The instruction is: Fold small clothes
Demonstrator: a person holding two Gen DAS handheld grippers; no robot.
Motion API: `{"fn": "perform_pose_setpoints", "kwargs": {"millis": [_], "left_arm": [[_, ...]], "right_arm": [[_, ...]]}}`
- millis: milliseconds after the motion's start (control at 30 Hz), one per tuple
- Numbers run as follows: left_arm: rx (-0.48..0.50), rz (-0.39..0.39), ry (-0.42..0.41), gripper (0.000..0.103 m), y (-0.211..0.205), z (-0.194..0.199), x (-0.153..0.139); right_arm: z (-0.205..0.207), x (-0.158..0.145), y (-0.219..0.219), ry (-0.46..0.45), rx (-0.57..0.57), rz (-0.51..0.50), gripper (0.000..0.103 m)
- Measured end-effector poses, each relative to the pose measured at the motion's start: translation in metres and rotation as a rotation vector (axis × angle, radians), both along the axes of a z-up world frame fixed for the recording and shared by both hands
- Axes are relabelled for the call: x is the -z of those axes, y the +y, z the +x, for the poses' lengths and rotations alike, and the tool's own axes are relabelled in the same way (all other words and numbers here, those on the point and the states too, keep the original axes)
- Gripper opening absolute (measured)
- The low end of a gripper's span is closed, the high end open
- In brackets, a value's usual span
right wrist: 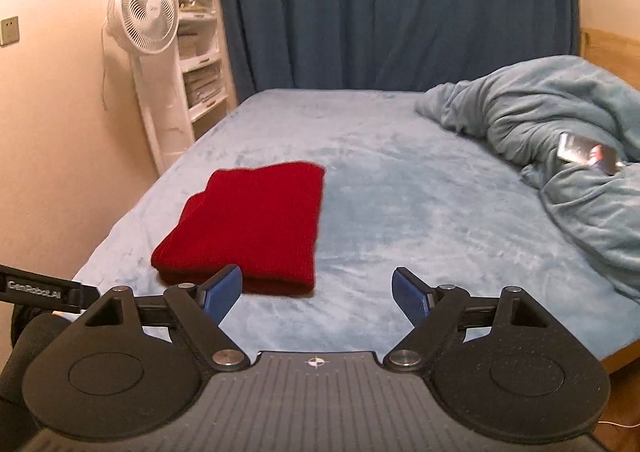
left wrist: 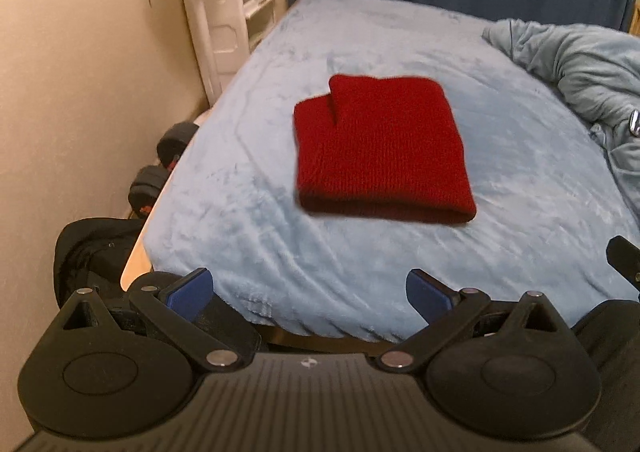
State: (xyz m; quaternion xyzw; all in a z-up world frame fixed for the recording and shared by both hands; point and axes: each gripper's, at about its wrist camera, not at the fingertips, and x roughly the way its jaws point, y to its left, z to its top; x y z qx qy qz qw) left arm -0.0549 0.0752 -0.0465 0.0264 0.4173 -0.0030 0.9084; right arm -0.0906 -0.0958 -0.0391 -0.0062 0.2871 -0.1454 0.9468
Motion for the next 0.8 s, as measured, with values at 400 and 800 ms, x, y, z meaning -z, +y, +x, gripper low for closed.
{"fn": "perform_pose_setpoints", "kwargs": {"millis": [400, 800], "left_arm": [[-0.022, -0.006, 0.041, 0.103, 0.000, 0.012, 0.003], [-0.031, 0.057, 0.093, 0.103, -0.016, 0.050, 0.006]], "right_arm": [[-0.008, -0.001, -0.005, 0.003, 0.014, 0.014, 0.084], [0.031, 0.017, -0.028, 0.060, 0.023, 0.118, 0.084]]}}
